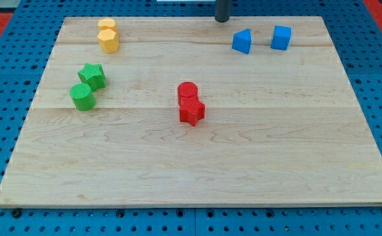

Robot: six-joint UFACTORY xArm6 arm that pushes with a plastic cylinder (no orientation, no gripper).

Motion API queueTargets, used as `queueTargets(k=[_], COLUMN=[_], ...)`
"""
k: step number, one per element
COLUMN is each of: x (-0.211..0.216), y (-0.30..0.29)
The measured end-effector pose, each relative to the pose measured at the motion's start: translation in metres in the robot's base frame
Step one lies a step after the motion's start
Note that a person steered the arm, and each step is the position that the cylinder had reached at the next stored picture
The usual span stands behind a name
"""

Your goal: Point your arm at the yellow hexagon

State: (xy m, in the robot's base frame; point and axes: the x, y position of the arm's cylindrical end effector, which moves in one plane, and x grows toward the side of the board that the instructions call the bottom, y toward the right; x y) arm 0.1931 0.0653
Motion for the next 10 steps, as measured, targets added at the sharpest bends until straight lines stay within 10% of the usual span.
queueTargets(k=[3,5,10], x=[0.003,0.002,0.048], y=[-0.025,-0.151,-0.118])
